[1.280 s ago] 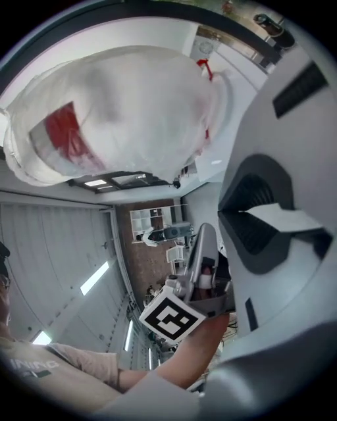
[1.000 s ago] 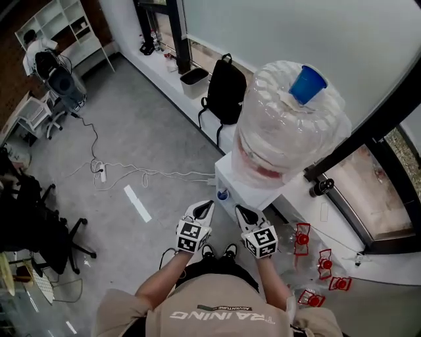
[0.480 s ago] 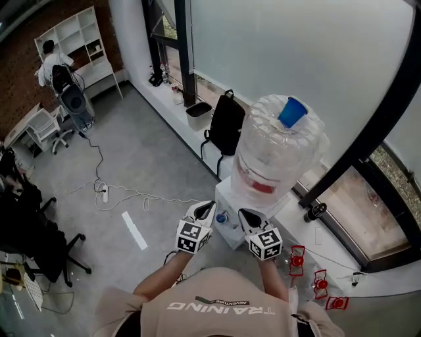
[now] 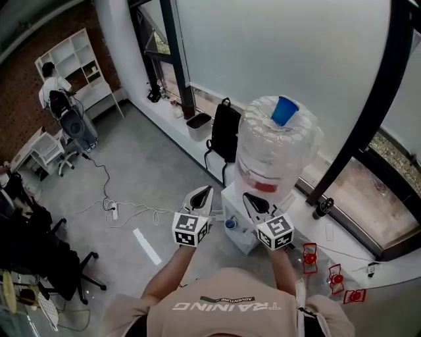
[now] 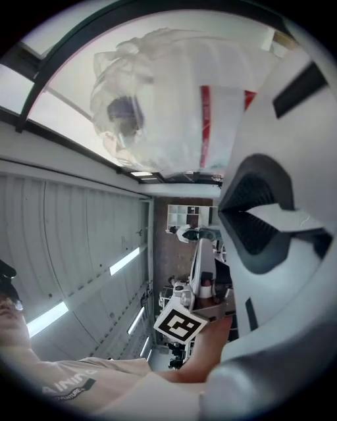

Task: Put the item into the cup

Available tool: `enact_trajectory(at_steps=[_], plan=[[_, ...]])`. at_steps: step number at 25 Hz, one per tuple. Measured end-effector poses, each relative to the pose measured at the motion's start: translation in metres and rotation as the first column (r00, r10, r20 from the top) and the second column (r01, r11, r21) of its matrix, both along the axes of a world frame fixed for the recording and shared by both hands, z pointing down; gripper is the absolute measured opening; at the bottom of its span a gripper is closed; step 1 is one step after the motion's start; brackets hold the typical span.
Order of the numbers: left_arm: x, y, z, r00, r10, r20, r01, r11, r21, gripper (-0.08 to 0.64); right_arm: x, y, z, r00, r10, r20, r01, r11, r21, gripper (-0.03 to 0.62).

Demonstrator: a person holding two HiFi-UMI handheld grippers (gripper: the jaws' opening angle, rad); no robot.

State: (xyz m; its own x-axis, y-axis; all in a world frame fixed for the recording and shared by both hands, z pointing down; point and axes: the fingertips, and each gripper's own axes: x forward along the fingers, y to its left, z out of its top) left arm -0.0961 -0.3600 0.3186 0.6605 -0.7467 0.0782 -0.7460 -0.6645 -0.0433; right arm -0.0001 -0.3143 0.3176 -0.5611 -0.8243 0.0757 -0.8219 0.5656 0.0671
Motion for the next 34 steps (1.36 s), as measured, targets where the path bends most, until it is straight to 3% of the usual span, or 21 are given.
enact_trajectory(at_steps=[4,21,34], plan=[[-0.009,0.003,-0.018,0.999,-0.028,-0.023,0.028,0.999,0.028,0.008,0.000,-0.003,-0.010,1.000,0.014,-0.012,-0.013,0.999,0.032,0.011],[-0.004,0.007,0.003,1.000,0.007,-0.028,-0.008,0.999,-0.033,0.008,0.000,0.009,0.001,0.999,0.013,-0.044,-0.013,1.000,0.001,0.011],[0.009,0.011,-0.019,0.999,0.015,-0.028,-0.015,1.000,0.012,0.008,0.011,0.003,-0.009,0.997,0.024,-0.074,-0.023,1.000,0.013,0.011]])
